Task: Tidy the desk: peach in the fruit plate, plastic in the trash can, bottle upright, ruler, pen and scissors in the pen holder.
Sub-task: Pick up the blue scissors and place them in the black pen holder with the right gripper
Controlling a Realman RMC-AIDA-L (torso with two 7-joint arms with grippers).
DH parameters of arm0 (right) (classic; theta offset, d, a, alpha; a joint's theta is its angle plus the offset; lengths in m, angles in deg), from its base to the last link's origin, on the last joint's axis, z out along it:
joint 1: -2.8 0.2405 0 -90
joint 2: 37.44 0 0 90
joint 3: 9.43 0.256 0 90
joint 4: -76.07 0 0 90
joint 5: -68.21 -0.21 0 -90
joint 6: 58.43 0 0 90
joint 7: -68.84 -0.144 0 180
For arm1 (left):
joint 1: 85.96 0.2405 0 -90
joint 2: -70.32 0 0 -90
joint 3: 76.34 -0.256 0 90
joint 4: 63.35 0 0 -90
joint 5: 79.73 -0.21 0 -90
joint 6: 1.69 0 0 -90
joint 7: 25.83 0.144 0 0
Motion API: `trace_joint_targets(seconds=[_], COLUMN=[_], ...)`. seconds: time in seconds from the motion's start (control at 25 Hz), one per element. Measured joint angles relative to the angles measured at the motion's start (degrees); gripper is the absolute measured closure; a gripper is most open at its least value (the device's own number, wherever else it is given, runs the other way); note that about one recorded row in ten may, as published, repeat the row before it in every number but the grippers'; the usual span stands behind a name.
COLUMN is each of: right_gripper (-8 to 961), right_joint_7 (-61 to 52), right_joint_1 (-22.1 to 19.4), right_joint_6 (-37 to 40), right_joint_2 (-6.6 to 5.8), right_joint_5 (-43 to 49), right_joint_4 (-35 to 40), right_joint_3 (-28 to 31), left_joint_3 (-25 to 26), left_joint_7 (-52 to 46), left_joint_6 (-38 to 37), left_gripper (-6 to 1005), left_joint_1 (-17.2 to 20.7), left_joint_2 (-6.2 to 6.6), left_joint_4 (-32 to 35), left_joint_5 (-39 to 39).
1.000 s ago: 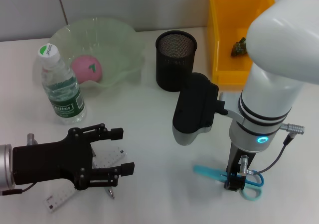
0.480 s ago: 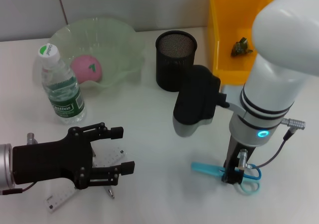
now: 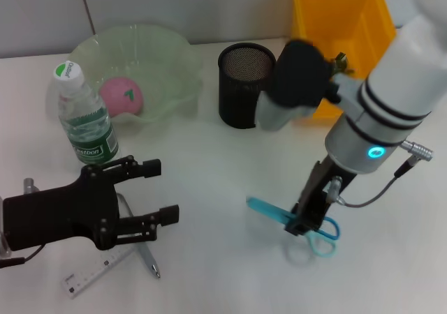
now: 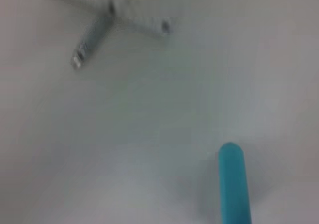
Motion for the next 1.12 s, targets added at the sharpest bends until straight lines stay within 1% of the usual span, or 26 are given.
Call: trace_joint_targets(seconds=[0.2,0.36,0.48,0.64,0.72,0.96,1.12], right_gripper=[720,720,720,720,721,721,721], right_joint_7=[6.2,10.6,13.6,18.5,20.5,26.3,29.1], right_joint_1=[-1.3,-1.8,-2.6,-4.8,-5.5,-6.4,-7.2], right_joint_6=[0.0,0.0,-0.4,-1.4,-1.5,-0.9,-0.7], right_joint_2=[-0.1,-0.13,-0.15,-0.1,-0.15,-0.27,-0.3], right_joint_5=[-5.6,-8.6,-9.6,-12.2,-12.9,-17.0,-20.0], right_joint_4=[-2.3,-5.3,-6.8,-7.4,-7.5,-8.4,-8.8], right_joint_3=[9.1,13.8,15.0,15.4,16.6,22.4,23.9], left_joint_3=[2.1,3.1,3.6,4.3,4.6,6.7,6.8], left_joint_7=[0.0,-0.1,-0.4,-0.9,-0.9,-0.9,-1.0], left_joint_6=[-1.3,-2.3,-2.4,-3.0,-3.3,-4.6,-4.7], left_gripper=[168,168,168,167,167,167,168], left_joint_1=[0.1,0.2,0.3,0.6,0.6,0.6,0.2], left_joint_2=[-0.02,0.07,0.09,0.12,0.15,0.17,0.0], left_joint_4=[-1.0,-1.8,-1.8,-1.8,-1.9,-1.9,-2.2], left_joint_5=[1.2,2.2,2.6,3.6,3.7,4.3,5.0])
